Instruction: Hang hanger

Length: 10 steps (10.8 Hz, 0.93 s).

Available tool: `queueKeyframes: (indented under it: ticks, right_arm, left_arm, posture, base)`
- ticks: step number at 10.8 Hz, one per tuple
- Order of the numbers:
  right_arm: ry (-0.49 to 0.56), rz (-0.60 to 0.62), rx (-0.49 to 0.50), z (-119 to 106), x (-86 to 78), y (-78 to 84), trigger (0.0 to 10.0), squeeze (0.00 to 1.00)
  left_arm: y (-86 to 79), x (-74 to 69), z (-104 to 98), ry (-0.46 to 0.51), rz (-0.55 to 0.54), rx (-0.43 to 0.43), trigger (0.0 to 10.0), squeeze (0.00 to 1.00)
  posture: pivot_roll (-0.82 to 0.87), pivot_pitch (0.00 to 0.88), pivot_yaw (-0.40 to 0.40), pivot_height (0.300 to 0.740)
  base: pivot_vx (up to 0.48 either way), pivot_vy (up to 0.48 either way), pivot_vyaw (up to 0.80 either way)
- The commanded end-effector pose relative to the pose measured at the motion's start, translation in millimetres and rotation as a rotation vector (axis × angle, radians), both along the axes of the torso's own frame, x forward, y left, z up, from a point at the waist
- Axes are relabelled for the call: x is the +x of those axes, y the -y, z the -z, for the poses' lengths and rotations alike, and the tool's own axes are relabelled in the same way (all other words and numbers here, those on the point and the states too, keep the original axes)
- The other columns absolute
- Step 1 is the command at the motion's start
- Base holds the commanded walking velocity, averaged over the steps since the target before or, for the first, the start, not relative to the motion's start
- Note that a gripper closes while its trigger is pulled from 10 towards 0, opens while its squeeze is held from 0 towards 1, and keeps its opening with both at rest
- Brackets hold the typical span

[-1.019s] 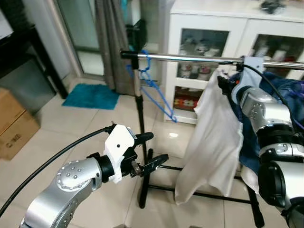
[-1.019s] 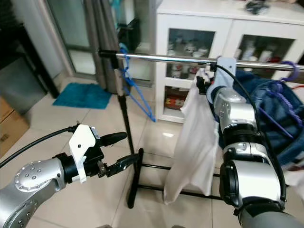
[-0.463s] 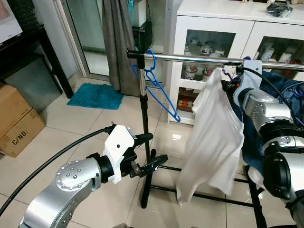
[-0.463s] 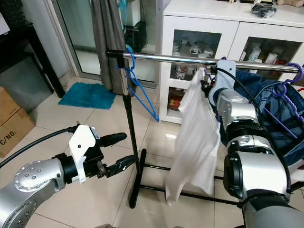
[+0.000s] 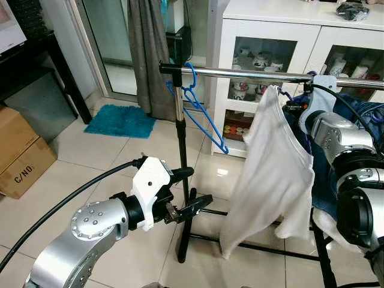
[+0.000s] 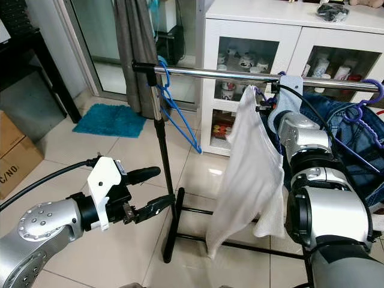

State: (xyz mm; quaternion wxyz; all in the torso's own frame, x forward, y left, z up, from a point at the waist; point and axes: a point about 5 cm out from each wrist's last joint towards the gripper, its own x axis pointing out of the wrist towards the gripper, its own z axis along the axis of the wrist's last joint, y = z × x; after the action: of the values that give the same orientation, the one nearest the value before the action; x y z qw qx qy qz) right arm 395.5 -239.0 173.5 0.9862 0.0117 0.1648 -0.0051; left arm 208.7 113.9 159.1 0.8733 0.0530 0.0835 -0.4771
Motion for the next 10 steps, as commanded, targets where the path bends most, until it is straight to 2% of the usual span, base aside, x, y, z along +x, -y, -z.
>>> queueKeyframes:
  ticks: [1,7,9,10]
  right_arm:
    - [0.024,-0.012,0.004,-9,2.7,0.9,0.0,0.0]
    - [0.011,-0.056,0.001,-10,1.5,1.2,0.0,0.0]
    - [0.11,-0.07,-0.034,-23,1.9,3.5,0.0,0.0]
    - [0.186,-0.094,-0.068,-30,-2.5,3.0,0.0,0.0]
  left_arm:
    - [2.0,0.0,0,-0.006,0.021,0.004,10.0,0.0]
    - [2.3,3.7,0,0.007,0.01,0.002,10.0,0.0]
    - [-7.2,20.3,2,0.057,-0.205,0.006,10.0,0.0]
    - [-11.7,26.6,2,0.076,-0.324,-0.028,10.0,0.0]
  posture:
    - [-0.08,0.0,0.05,0.74]
    - [-0.08,0.0,0.051,0.74]
    - [-0.08,0.0,0.041,0.74]
    - [-0.07,0.0,0.041,0.74]
  base:
    - [0.0,0.0,0.0]
    - [0.0,0.0,0.0]
    - [0.0,0.0,0.0]
    - [0.0,0.0,0.0]
